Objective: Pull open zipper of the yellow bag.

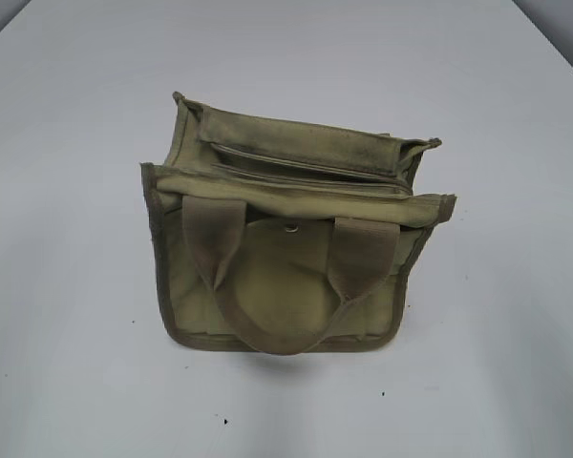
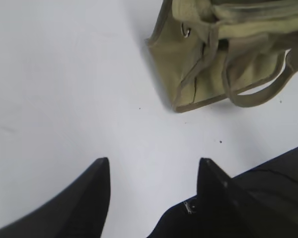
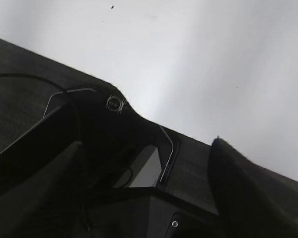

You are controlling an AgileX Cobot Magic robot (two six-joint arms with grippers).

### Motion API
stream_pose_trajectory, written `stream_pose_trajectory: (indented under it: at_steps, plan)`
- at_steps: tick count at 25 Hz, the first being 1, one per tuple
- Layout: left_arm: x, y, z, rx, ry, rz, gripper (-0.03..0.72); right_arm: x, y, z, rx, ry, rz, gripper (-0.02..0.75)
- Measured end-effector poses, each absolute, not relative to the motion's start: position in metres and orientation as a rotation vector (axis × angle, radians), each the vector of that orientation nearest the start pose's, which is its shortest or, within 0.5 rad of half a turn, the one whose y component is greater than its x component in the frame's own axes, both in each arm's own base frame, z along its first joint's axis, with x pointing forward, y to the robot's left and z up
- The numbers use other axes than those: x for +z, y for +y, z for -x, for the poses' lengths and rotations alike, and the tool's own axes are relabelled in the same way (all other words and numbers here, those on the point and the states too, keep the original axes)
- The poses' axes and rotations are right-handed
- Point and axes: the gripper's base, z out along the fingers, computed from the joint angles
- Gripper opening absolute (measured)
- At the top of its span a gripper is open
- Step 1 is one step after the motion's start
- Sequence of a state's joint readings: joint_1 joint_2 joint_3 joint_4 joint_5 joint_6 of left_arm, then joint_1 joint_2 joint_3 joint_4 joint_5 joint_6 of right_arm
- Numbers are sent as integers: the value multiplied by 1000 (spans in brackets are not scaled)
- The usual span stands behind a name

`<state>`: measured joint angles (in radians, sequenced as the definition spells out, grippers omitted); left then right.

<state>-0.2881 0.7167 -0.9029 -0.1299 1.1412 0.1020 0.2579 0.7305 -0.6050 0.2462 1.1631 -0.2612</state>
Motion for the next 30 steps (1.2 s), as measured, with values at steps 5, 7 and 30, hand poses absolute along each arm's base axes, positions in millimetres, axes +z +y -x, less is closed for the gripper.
stream_pose_trajectory:
  at_steps: [5,7,30]
  plan:
    - [322,-15,-43,-130,2273,-444,432,256,35,-69,261,2561,617,583]
    - [310,-10,-29,-116,2213,-432,432,255,33,-63,253,2531,615,583]
    - [282,-3,-10,-118,2102,-410,432,259,33,-56,285,2480,601,583]
